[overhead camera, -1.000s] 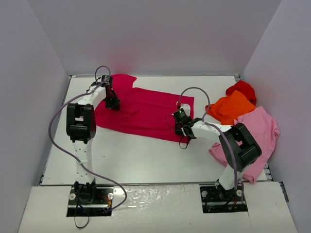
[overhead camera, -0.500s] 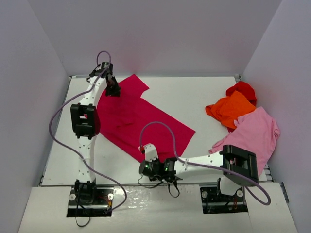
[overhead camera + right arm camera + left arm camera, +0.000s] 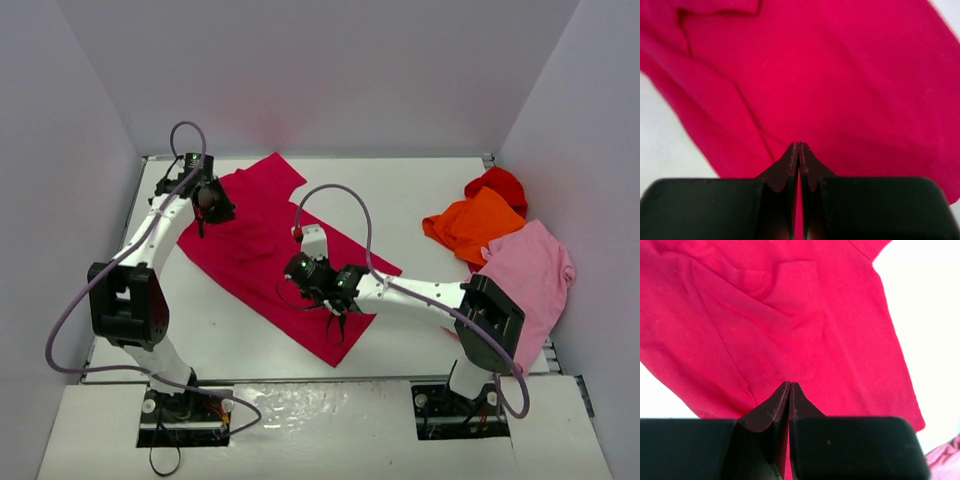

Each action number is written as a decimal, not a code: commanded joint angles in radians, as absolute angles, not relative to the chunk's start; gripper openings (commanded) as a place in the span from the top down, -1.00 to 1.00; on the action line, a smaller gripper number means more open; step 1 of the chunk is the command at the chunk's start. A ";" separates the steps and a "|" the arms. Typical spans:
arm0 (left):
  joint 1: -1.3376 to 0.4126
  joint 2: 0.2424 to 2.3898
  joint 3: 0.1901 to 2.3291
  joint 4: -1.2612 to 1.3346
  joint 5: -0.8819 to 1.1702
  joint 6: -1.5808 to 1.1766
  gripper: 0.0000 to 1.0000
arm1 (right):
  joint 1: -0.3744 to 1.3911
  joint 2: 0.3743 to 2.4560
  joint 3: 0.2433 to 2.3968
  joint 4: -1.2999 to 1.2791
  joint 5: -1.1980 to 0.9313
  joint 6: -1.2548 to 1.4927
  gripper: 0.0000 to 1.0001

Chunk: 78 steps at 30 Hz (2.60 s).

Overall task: Fold and stack the t-shirts
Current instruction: Fold the flattened tshirt in 1/3 of the way, then grap the side of the flattened tshirt furthest away from the robot with both arms

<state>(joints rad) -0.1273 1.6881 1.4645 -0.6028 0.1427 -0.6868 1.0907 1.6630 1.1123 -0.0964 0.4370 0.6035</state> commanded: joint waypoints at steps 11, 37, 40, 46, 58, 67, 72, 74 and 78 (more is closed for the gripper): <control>-0.109 2.041 1.658 -0.605 0.155 -0.663 1.00 | 1.140 1.474 0.882 -0.182 0.433 0.781 1.00; -0.070 2.041 1.599 -0.676 -0.069 -0.679 1.00 | 0.711 1.665 0.744 -0.059 0.342 0.671 1.00; -0.050 1.999 1.545 -0.678 -0.091 -0.703 1.00 | 0.632 1.652 0.755 -0.060 0.328 0.639 1.00; -0.021 1.898 1.384 -0.624 -0.056 -0.764 1.00 | 0.521 1.681 0.815 -0.061 0.303 0.575 1.00; -0.019 1.770 1.250 -0.598 -0.034 -0.774 1.00 | 0.396 1.716 0.802 -0.033 0.272 0.512 1.00; -0.026 1.621 1.256 -0.392 0.043 -0.757 0.99 | 0.391 1.514 0.909 -0.010 0.267 0.511 0.00; -0.030 1.677 1.467 -0.427 0.097 -0.692 0.48 | 0.362 1.589 1.069 -0.015 0.220 0.480 -0.35; -0.031 1.759 1.568 -0.503 0.089 -0.670 0.45 | 0.337 1.639 1.127 -0.014 0.204 0.468 -0.36; -0.031 1.958 1.792 -0.575 0.072 -0.629 0.43 | 0.282 1.783 1.233 -0.017 0.166 0.457 -0.36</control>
